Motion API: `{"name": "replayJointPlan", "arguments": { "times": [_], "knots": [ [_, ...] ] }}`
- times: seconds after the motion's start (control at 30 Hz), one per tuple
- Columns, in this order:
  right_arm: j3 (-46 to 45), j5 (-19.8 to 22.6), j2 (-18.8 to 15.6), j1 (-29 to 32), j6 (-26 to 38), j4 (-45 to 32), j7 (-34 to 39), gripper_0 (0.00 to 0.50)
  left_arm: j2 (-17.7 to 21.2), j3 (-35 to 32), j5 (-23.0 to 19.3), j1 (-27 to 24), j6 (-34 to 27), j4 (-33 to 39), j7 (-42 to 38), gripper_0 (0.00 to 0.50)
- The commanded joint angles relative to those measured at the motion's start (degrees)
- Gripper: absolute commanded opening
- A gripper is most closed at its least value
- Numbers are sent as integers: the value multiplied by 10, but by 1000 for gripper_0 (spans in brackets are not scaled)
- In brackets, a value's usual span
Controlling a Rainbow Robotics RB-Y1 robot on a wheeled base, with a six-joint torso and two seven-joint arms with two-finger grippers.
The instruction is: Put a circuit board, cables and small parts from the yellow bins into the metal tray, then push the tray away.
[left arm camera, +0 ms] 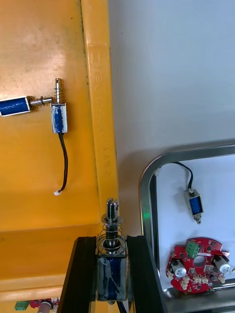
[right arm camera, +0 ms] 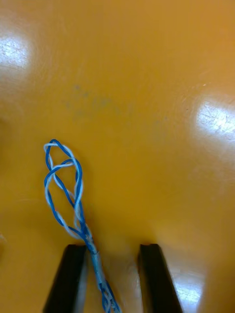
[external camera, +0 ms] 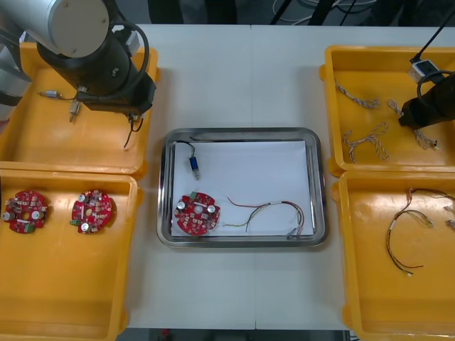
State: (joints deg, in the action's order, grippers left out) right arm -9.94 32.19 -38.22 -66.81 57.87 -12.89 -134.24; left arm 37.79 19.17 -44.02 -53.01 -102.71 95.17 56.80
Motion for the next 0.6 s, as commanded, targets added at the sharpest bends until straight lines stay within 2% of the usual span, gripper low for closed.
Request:
{"name": "replayJointPlan", "arguments": {
  "times": [0.03,0.3,0.43,0.6],
  "knots": [
    [-8,4,4,16,-14,3,-17,0,-9,-20,7,2,-9,19,-54,0],
    [-7,0,-2,15,1,-23,-20,0,-9,-21,8,2,-22,19,-59,0],
    [-7,-7,-14,15,81,-100,-16,0,-8,-21,9,2,-23,19,-64,0],
    [-7,-9,-22,15,150,-168,-9,0,-8,-20,10,2,-27,19,-69,0]
  ]
}}
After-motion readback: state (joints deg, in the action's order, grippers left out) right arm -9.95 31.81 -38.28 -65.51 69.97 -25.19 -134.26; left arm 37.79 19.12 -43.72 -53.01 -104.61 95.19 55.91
